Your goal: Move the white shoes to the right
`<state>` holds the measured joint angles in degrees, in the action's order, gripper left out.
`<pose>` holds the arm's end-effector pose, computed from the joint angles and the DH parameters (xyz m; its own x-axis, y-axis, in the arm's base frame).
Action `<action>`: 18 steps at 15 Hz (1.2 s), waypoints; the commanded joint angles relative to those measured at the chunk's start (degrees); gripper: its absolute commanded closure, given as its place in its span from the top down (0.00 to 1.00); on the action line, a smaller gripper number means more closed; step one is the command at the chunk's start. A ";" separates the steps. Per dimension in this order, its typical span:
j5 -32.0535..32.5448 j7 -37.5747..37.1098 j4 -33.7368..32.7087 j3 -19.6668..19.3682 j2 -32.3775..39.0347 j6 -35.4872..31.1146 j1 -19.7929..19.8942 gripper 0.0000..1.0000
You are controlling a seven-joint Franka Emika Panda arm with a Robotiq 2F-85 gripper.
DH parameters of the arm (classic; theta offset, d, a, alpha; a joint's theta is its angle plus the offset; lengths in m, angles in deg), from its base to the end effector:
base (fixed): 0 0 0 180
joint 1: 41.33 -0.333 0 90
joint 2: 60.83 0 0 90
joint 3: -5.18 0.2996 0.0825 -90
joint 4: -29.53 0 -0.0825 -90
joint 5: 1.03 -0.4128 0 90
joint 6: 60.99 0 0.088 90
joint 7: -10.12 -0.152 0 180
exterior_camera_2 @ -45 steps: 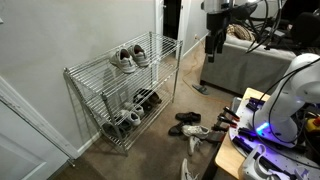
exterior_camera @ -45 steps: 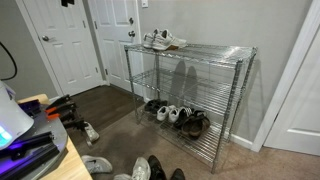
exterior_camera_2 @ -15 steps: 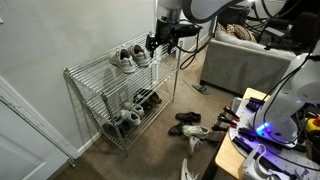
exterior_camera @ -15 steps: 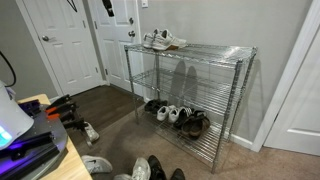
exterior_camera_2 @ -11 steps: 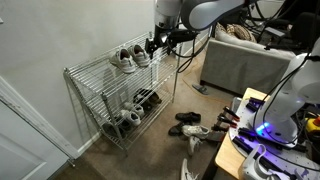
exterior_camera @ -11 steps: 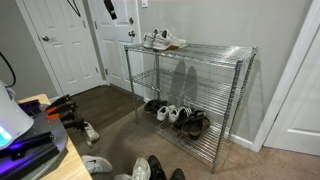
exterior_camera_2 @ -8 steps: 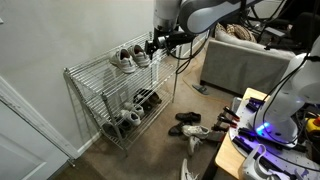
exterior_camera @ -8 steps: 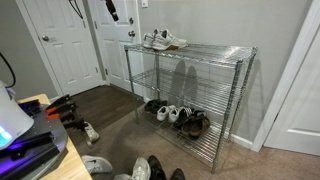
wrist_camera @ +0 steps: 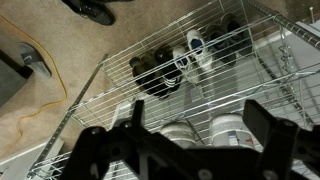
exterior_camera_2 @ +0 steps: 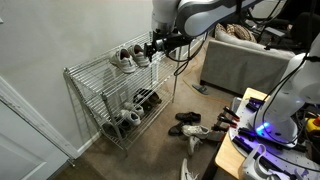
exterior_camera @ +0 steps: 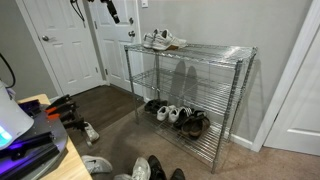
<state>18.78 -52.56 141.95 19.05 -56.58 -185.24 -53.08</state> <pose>0.5703 0.2435 0.3799 0.8510 -0.4284 0.3039 -0.4595 -0.8874 0.0358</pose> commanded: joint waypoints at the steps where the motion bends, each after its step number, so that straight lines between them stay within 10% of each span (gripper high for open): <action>1: -0.15 0.12 -0.17 -1.00 0.00 0.16 -1.00 1.00; 10: -0.15 0.12 -0.24 -1.02 0.01 0.16 -1.02 1.00; 18: 27.68 -24.60 -12.40 -1.88 12.29 4.15 -7.81 1.00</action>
<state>40.60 -70.87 136.98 17.98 -50.88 -184.65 -57.72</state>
